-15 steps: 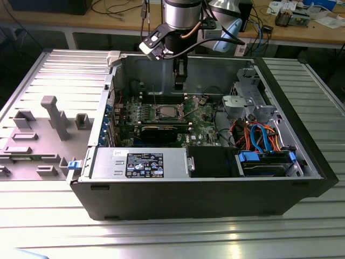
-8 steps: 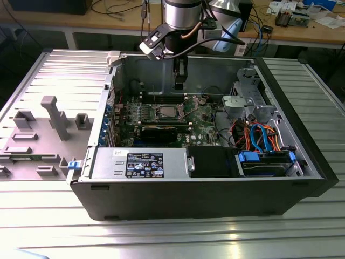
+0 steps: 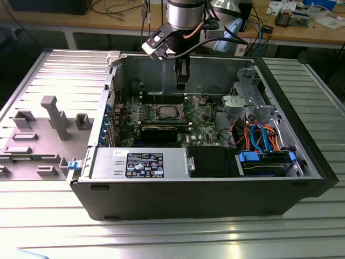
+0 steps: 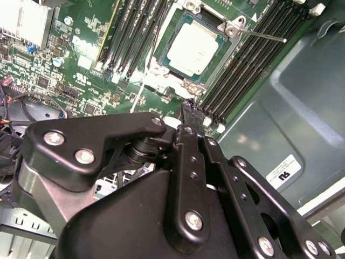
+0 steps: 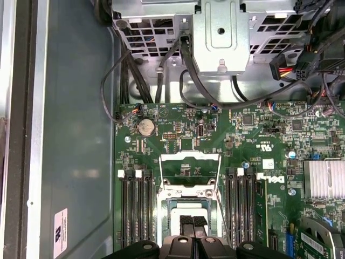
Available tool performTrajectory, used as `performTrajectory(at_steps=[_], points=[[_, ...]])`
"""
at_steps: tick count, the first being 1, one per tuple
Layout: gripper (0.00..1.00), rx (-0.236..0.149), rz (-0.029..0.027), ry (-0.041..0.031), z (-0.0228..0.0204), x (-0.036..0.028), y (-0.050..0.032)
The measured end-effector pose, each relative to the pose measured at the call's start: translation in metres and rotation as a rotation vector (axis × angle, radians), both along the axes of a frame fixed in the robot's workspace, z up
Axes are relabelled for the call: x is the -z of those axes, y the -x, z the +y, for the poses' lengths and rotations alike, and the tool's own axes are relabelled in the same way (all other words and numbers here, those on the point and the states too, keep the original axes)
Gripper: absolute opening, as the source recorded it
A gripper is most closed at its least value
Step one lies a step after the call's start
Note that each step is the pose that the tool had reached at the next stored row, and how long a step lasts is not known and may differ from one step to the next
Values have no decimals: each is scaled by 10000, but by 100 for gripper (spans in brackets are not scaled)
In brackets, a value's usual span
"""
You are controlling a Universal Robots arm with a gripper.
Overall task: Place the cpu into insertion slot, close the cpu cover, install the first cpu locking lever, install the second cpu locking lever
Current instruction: 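Close the cpu cover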
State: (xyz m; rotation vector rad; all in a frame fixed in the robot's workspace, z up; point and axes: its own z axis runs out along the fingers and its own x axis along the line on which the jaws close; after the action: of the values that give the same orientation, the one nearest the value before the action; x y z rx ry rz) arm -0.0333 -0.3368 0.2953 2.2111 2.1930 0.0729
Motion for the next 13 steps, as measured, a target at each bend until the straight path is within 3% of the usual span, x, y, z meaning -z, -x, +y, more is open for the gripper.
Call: performTrajectory(at_steps=[9,13], points=[[11,0,2,2,-1,0,-71],[11,2,23,1,-1,2,-140]])
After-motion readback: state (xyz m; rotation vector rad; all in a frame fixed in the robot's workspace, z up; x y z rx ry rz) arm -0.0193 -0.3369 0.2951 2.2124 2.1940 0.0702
